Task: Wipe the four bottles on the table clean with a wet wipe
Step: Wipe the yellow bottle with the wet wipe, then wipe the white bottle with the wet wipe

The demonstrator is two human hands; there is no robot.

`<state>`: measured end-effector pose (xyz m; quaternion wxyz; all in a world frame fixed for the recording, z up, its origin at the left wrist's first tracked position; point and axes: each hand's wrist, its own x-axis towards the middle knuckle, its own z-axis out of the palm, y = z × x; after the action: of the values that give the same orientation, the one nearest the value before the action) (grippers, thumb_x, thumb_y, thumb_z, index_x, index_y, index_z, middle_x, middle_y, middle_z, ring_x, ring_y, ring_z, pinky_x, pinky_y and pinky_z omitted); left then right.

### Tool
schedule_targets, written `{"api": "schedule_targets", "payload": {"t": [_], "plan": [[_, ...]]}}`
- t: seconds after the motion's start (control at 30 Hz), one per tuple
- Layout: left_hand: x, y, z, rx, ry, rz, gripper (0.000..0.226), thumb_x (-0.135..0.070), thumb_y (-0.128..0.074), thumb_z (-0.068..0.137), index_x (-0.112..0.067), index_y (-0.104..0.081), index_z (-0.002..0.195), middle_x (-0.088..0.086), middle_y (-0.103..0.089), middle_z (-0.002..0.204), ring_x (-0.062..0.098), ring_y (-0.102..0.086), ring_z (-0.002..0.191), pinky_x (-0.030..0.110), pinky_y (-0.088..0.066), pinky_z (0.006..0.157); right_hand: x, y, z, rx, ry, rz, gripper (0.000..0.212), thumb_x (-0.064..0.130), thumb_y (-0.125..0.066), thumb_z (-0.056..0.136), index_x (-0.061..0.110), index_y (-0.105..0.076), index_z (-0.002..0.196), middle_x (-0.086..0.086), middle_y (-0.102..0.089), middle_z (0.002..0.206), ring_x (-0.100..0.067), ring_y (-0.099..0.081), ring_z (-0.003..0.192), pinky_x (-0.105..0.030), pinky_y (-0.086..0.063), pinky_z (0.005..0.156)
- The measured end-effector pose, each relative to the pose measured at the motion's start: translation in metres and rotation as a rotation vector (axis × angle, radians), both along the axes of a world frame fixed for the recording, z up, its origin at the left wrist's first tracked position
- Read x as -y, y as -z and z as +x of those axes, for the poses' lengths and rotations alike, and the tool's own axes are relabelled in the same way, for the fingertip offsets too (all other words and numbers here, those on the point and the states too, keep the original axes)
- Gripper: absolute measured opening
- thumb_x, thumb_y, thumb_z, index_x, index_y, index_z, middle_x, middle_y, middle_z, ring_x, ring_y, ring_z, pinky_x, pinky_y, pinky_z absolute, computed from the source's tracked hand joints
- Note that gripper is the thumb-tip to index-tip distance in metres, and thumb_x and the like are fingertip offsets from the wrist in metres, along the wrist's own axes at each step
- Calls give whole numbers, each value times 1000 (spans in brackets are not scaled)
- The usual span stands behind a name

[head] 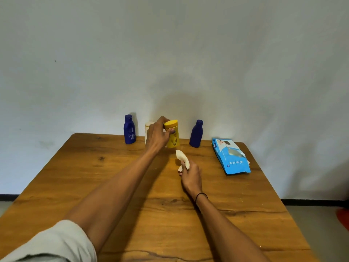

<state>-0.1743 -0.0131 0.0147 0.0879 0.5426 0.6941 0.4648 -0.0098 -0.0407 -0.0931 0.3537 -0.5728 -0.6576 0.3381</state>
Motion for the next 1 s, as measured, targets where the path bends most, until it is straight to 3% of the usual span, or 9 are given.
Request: {"api": "schedule_targets", "payload": {"t": [0.1,0.3,0.5,0.8,1.0], "plan": [[-27,-1,-2,-79,10,-24,44,-34,-77,94,-17,-58,130,11,-70,128,31,-72,109,33,-55,82,-10,-7,-7,62,-13,28,36,24,-61,104,21,-59,139,-2,-67,124,-17,-61,117,-40,-59,97],[-63,9,-11,-124,15,-104,44,-27,-76,95,-14,-57,133,14,-68,132,34,-70,113,39,-58,88,-23,0,-7,115,-57,50,42,16,-64,101,20,-57,142,-2,-63,133,-18,-57,126,-40,-55,104],[-84,16,-11,-154,24,-164,43,-26,-77,95,-18,-55,131,13,-67,130,31,-70,108,38,-58,85,-29,9,-6,119,-59,87,41,14,-64,101,19,-58,141,-2,-63,133,-19,-56,126,-38,-55,103],[-99,18,-2,-341,99,-219,43,-13,-73,97,-20,-54,135,13,-67,132,32,-70,108,38,-59,84,-29,7,-4,124,-58,113,44,11,-64,101,17,-57,144,-3,-61,138,-18,-53,130,-30,-48,104],[-99,23,-4,-376,82,-225,51,-23,-78,94,-21,-52,139,12,-67,133,33,-68,110,41,-59,87,-29,5,-4,117,-56,128,41,12,-65,100,16,-59,141,-4,-63,135,-18,-57,127,-31,-52,102]]}}
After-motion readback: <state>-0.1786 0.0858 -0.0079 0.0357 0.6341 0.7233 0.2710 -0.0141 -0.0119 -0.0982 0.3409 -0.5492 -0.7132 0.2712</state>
